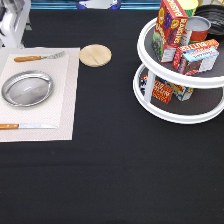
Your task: Arrange plate and fork
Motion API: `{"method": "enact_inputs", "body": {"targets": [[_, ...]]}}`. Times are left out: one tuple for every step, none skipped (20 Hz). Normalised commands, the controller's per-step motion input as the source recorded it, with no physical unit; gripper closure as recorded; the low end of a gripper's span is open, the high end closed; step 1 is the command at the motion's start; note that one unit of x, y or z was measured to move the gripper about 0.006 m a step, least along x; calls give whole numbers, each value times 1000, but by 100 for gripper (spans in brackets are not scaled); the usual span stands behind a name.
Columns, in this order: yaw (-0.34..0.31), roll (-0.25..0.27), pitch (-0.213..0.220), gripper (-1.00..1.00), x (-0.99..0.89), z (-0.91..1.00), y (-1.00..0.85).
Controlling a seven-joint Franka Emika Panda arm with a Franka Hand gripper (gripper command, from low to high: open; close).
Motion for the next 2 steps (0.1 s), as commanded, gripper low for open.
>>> {"method": "enact_inputs", "body": {"targets": [[0,0,0,-100,0,0,0],[0,0,0,-100,0,0,0]]}}
